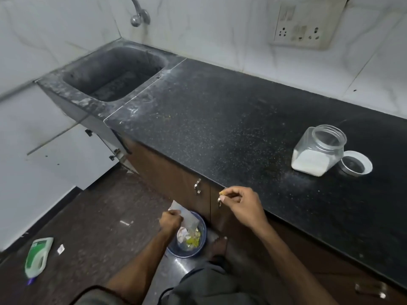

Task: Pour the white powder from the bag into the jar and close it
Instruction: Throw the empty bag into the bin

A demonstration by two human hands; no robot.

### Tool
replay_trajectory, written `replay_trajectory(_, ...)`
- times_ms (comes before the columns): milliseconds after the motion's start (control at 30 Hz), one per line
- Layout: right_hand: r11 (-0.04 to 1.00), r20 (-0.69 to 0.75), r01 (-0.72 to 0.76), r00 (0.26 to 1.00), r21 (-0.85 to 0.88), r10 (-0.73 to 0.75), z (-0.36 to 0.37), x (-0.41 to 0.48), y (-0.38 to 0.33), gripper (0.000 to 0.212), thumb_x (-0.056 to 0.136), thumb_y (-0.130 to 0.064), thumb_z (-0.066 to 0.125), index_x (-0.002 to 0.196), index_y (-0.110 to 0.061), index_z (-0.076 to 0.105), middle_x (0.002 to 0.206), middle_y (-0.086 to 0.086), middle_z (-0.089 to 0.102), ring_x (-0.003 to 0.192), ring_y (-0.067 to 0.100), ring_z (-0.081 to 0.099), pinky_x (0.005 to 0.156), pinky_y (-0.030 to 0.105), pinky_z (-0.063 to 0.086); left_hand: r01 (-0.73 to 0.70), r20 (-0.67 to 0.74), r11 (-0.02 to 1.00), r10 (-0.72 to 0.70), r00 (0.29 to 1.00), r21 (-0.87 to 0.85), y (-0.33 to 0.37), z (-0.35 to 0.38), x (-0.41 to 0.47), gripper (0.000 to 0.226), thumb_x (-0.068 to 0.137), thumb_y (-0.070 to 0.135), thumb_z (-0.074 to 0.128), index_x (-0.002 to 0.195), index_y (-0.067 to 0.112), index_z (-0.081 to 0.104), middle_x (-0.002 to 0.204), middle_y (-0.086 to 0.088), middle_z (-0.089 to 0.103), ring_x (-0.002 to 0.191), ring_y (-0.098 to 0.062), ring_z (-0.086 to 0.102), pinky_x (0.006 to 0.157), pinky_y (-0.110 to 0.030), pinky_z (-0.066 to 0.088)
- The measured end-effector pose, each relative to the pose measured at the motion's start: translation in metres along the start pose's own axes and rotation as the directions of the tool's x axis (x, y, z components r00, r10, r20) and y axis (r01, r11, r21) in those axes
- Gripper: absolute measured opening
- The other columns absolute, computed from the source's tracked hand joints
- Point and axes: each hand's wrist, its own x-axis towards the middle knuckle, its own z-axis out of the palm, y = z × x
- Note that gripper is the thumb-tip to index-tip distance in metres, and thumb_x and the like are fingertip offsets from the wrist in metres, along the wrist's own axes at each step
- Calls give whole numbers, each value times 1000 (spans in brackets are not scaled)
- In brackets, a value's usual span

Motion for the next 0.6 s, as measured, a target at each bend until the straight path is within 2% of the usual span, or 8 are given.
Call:
replay_trajectory(33, 1000, -3, 1, 1000, 3, -1, -3, 0, 0, 3, 85, -18, 76, 87, -18, 79, 84, -3, 78, 64, -3, 67, 61, 6, 46, 9, 15, 1000, -9, 1000, 30, 3, 1, 3, 9, 88, 1, 67, 92, 3, 75, 106, -18, 71, 105, -35, 67, 88, -35, 53)
replay_trajectory(100, 1000, -14, 2, 1000, 11, -2, -9, -1, 1, 4, 87, -17, 75, 88, -18, 79, 86, -6, 78, 59, -9, 62, 60, 4, 45, 34, 36, 996, -37, 999, 78, 5, 4, 10, 14, 90, 5, 67, 100, -3, 73, 111, -22, 70, 107, -37, 66, 88, -36, 53)
replay_trajectory(233, 1000, -38, 0, 999, 26, 1, -19, -1, 3, 6, 87, -19, 75, 85, -23, 77, 87, -14, 75, 56, -11, 60, 60, 4, 46, 60, 50, 987, -68, 996, 148, 8, 8, 18, 28, 90, 8, 68, 115, -6, 69, 120, -24, 68, 111, -37, 65, 92, -37, 53)
replay_trajectory(367, 999, -64, 11, 998, 35, -9, -25, 1, 6, 8, 86, -20, 76, 83, -27, 76, 85, -18, 74, 57, -9, 61, 60, 6, 48, 72, 63, 980, -85, 994, 186, 7, 13, 21, 26, 89, 8, 71, 111, -4, 69, 119, -23, 68, 110, -36, 65, 95, -40, 54)
replay_trajectory(467, 999, -76, 9, 997, 31, -6, -30, 4, 9, 6, 85, -21, 76, 84, -27, 77, 88, -17, 75, 57, -8, 60, 60, 6, 47, 78, 140, 976, -108, 984, 204, 9, 16, 25, 25, 91, 3, 68, 114, -7, 69, 114, -20, 67, 100, -32, 65, 83, -43, 58)
replay_trajectory(533, 1000, -79, 13, 997, 28, -11, -32, 7, 9, 5, 85, -21, 77, 84, -26, 77, 88, -15, 76, 56, -9, 59, 59, 6, 46, 99, 205, 968, -148, 968, 232, 10, 16, 26, 32, 93, 3, 67, 123, -7, 65, 123, -20, 64, 108, -36, 62, 75, -43, 54)
replay_trajectory(600, 999, -89, 24, 996, 31, -21, -36, 9, 8, 5, 85, -21, 77, 84, -25, 77, 87, -14, 76, 56, -8, 60, 59, 6, 45, 88, 187, 964, -138, 973, 252, 9, 17, 27, 33, 92, 7, 69, 122, -6, 65, 124, -23, 65, 116, -39, 62, 85, -45, 54)
